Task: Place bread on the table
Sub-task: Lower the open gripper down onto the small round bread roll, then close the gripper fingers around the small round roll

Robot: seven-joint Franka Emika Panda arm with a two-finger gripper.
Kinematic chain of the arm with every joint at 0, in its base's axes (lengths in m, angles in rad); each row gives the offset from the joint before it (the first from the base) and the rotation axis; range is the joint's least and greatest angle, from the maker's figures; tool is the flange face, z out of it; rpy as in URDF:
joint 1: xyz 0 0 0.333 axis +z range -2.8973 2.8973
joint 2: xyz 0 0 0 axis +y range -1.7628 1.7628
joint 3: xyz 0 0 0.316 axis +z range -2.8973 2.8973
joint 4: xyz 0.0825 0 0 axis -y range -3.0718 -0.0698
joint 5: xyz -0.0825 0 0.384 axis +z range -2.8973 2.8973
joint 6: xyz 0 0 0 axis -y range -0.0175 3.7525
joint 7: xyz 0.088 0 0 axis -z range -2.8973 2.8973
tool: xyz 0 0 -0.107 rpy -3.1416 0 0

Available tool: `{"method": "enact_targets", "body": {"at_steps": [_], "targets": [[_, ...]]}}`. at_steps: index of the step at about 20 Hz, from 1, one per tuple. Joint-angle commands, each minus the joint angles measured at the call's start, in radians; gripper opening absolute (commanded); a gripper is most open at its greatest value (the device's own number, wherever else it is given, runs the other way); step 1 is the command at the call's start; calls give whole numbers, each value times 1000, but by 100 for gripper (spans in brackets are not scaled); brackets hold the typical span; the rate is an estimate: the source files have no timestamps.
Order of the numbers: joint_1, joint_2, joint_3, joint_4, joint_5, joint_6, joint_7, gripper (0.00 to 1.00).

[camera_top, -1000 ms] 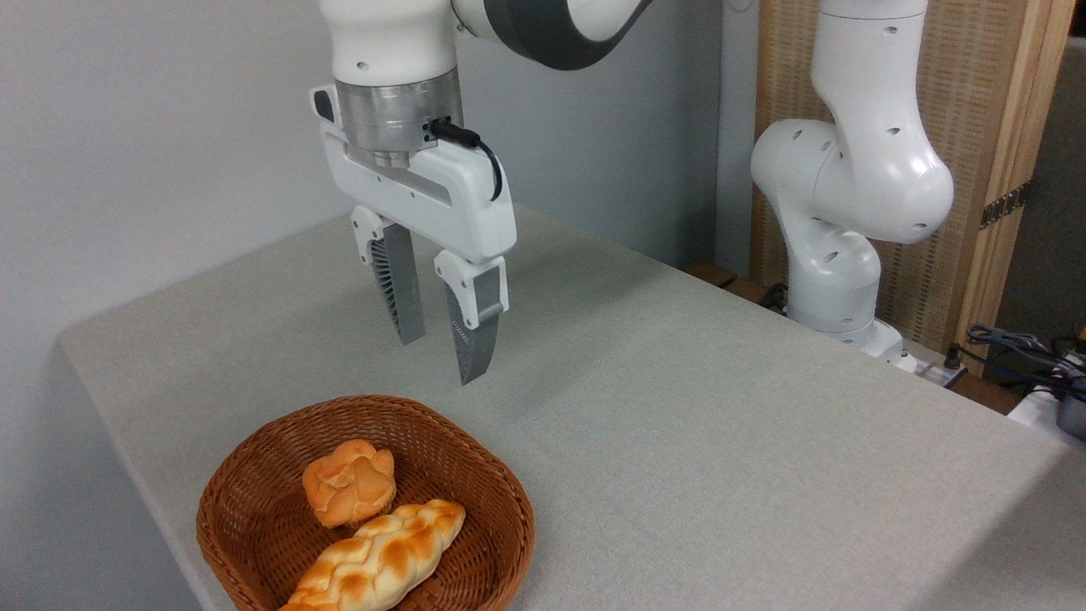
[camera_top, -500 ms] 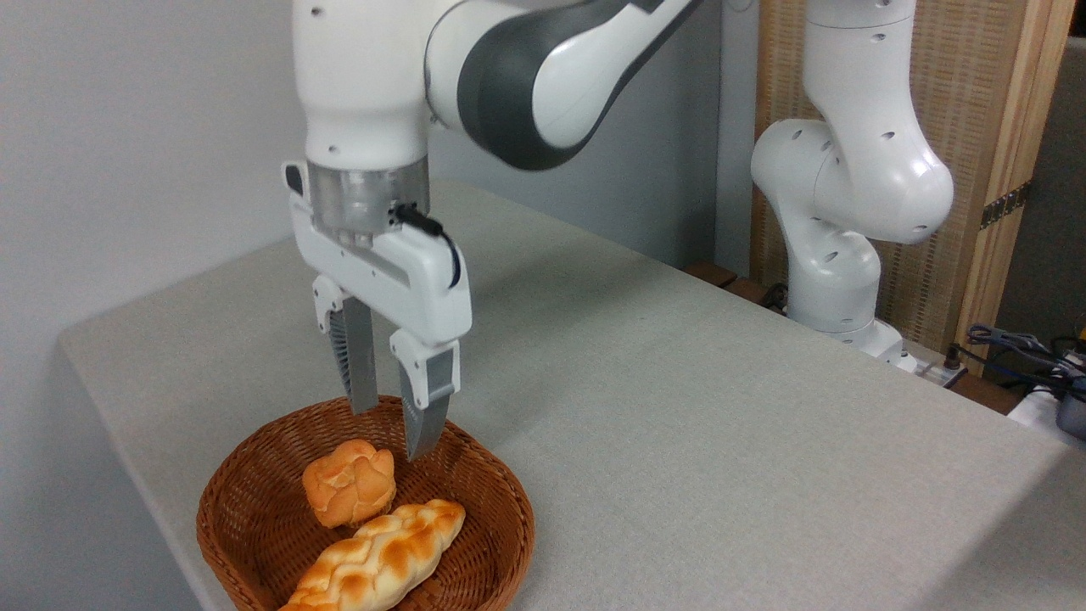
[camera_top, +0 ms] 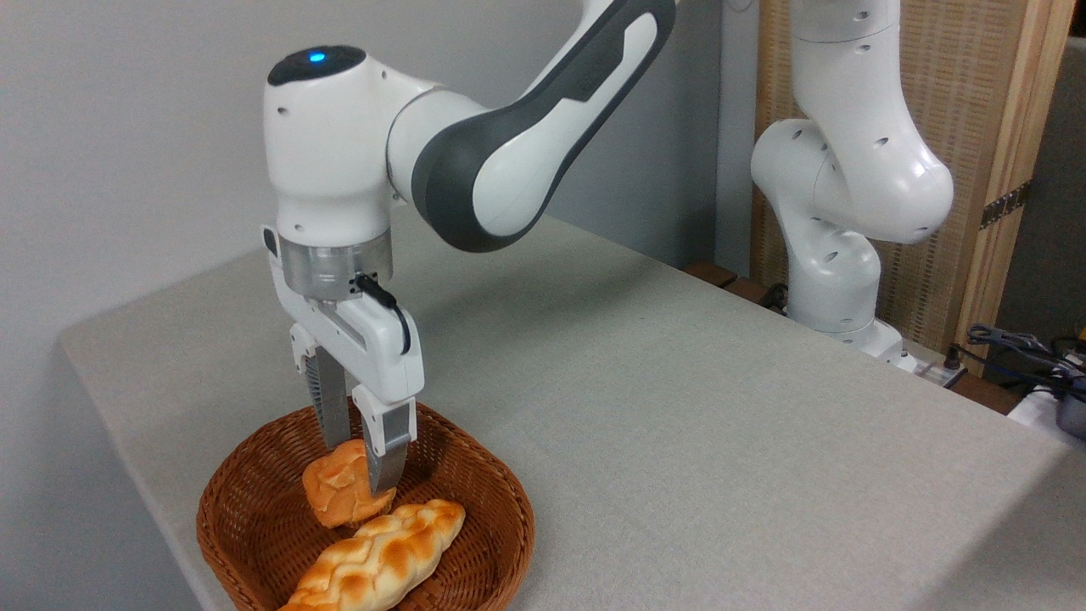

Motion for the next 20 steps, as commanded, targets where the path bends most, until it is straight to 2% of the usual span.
{"method": "enact_targets", "body": {"at_steps": [1, 5, 6, 8, 9, 20], "targets": [[4, 30, -10, 14, -4, 15, 22, 100], [5, 36, -10, 14, -3, 15, 22, 100], [5, 39, -10, 16, -3, 16, 23, 92], [5, 39, -10, 17, -3, 16, 23, 61], [5, 39, -10, 17, -3, 16, 23, 52], [7, 29, -4, 17, -3, 15, 37, 53]]}}
